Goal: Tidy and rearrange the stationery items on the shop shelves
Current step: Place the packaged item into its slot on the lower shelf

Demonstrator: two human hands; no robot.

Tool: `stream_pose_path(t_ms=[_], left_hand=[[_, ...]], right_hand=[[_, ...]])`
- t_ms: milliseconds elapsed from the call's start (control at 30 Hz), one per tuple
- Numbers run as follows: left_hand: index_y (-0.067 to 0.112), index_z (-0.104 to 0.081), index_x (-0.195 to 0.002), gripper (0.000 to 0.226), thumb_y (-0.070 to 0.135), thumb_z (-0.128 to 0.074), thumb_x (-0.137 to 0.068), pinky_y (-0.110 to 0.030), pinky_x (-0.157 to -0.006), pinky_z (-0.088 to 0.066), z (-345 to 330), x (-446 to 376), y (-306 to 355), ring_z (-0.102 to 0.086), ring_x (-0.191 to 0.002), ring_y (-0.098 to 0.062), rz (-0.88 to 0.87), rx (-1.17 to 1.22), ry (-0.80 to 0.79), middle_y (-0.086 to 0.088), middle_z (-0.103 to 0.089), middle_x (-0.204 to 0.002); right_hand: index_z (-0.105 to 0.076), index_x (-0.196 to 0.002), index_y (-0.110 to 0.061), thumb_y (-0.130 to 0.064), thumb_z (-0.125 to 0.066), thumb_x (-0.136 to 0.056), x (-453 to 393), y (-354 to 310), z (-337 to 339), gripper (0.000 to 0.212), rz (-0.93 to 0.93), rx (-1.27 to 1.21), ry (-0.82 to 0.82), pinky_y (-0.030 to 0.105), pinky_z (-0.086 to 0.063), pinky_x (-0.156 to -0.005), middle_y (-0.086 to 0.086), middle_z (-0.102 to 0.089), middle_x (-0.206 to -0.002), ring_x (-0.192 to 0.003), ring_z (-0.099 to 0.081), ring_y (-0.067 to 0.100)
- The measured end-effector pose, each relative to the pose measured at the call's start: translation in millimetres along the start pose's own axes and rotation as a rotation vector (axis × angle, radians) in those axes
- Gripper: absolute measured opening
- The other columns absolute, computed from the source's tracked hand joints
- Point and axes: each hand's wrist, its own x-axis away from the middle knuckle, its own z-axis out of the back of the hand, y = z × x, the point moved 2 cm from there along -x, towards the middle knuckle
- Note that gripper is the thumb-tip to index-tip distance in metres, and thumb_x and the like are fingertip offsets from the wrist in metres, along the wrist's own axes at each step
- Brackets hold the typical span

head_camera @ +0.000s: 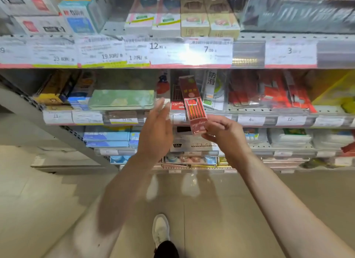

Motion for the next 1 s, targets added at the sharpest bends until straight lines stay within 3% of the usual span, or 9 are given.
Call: stream_pose_path(t_ms=[133,333,433,533,700,833,1000], left_hand=[[0.015,-0.036,-0.150,0.052,0.028,-0.040,-0.099,-0.046,-0.112,-0.039,0.0,-9.1,-11.7,-0.034,-0.144,-0.029,-0.001,-0.126,-0.079,-0.007,-0.025,-0.162],[0.019,-0.034,-0.149,0.055,0.040,-0.044,-0.100,-0.049,-0.103,-0.046,-2.7,-14.5,-13.1,-0.046,-0.135,-0.031,-0.019,-0.187,-0.089,-0.003,-0.025,-0.162],[0.020,-0.034,-0.148,0.051,0.037,-0.042,-0.100,-0.048,-0.097,-0.050,-3.9,-16.2,-16.6,-0.048,-0.132,-0.031,-0.042,-0.207,-0.079,-0.001,-0.026,-0.160],[0.023,-0.032,-0.149,0.050,0.036,-0.037,-0.101,-0.048,-0.093,-0.052,-4.2,-16.5,-19.5,-0.050,-0.128,-0.033,-0.053,-0.219,-0.074,-0.001,-0.026,-0.160],[0.020,-0.032,-0.152,0.055,0.030,-0.036,-0.098,-0.049,-0.099,-0.049,-0.9,-12.9,-18.1,-0.046,-0.134,-0.035,-0.063,-0.244,-0.062,-0.006,-0.025,-0.162],[0.022,-0.033,-0.151,0.055,0.025,-0.037,-0.097,-0.051,-0.085,-0.056,-2.2,-12.5,-17.8,-0.053,-0.124,-0.038,-0.123,-0.286,-0.075,-0.006,-0.024,-0.161],[0.025,-0.037,-0.150,0.054,0.022,-0.038,-0.096,-0.054,-0.074,-0.057,-8.5,-12.7,-23.2,-0.059,-0.110,-0.042,-0.154,-0.307,-0.086,-0.015,-0.021,-0.160]], right_hand=[[-0.078,-0.085,-0.019,0.002,-0.053,-0.094,-21.1,-2.3,-22.8,0.034,0.016,0.003,-0.010,0.032,-0.058,-0.079,0.006,-0.078,-0.089,-0.084,-0.071,0.019],[-0.073,-0.103,-0.011,-0.003,-0.060,-0.095,-39.4,-5.2,-41.8,0.017,0.052,-0.038,0.088,0.029,-0.061,-0.075,0.009,-0.077,-0.092,-0.088,-0.074,0.026],[-0.076,-0.106,-0.026,-0.008,-0.067,-0.091,-31.8,-2.3,-42.4,0.026,0.197,0.265,-0.005,0.019,-0.058,-0.073,-0.006,-0.076,-0.096,-0.083,-0.071,0.010],[-0.073,-0.114,-0.029,-0.016,-0.070,-0.091,-35.6,-0.5,-47.7,0.026,0.309,0.528,0.053,0.015,-0.053,-0.072,-0.005,-0.064,-0.111,-0.076,-0.068,0.006],[-0.070,-0.116,-0.023,-0.028,-0.069,-0.093,-47.1,-8.4,-55.5,0.024,0.480,0.816,0.145,0.026,-0.052,-0.076,-0.006,-0.058,-0.107,-0.084,-0.062,0.009],[-0.072,-0.119,-0.019,-0.025,-0.070,-0.092,-59.0,-8.6,-54.4,0.027,0.550,0.918,0.177,0.032,-0.050,-0.082,0.003,-0.067,-0.109,-0.097,-0.062,0.019],[-0.074,-0.115,-0.018,-0.025,-0.068,-0.094,-63.9,-4.6,-56.3,0.023,0.557,0.927,0.165,0.038,-0.055,-0.077,0.002,-0.072,-0.098,-0.089,-0.065,0.020]])
